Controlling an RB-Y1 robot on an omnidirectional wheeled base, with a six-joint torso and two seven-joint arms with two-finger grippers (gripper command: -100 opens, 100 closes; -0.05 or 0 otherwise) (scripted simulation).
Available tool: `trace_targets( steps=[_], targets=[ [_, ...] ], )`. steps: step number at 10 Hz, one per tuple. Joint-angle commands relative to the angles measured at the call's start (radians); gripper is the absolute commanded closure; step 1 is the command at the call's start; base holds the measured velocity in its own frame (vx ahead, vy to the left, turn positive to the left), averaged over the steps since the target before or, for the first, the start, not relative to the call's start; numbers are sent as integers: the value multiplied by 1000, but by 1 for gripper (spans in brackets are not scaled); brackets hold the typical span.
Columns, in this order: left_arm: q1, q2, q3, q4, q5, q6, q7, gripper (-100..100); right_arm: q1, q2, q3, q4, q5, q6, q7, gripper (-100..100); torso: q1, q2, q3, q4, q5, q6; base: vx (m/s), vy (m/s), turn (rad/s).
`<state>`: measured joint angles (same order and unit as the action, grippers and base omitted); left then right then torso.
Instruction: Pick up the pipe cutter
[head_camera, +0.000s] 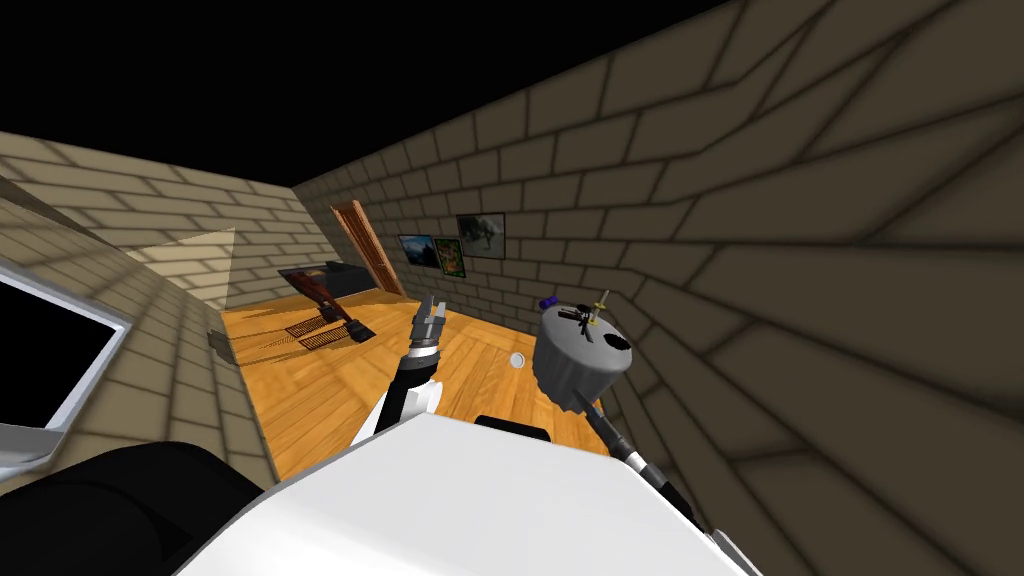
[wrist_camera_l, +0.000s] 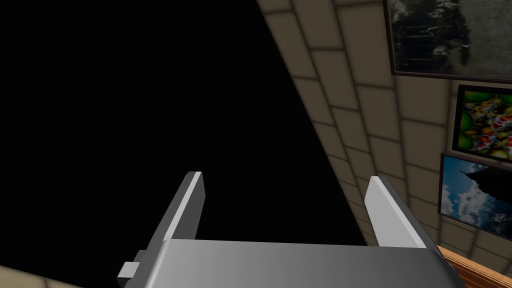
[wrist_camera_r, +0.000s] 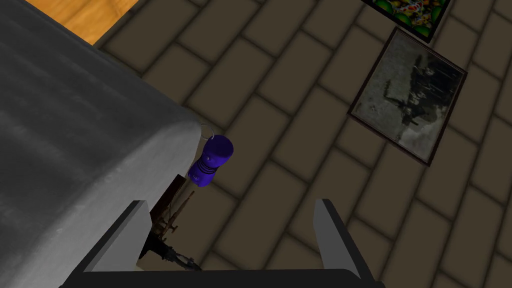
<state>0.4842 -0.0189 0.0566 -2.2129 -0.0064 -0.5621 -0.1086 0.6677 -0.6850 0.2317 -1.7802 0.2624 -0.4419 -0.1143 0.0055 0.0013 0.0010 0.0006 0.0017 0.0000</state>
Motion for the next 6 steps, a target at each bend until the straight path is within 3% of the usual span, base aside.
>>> trace_targets(
  steps=[1,2,3,6],
  targets=[
    [0,0,0,0,0,0,0,0,-3,-19,7,33,5,3,5,-100,0,0,0,0,0,0,16,83,60],
    [0,0,0,0,0,0,0,0,-7,-58,19,67,14,15,14,-100,-2,-1,0,0,0,0,24,89,115],
    [0,0,0,0,0,0,0,0,-7,-58,19,79,14,15,14,-100,-1,-2,-1,0,0,0,24,75,62],
    [0,0,0,0,0,0,0,0,-22,-134,43,168,25,38,37,-100,-3,-2,-1,-1,0,0,41,76,109]
  ],
)
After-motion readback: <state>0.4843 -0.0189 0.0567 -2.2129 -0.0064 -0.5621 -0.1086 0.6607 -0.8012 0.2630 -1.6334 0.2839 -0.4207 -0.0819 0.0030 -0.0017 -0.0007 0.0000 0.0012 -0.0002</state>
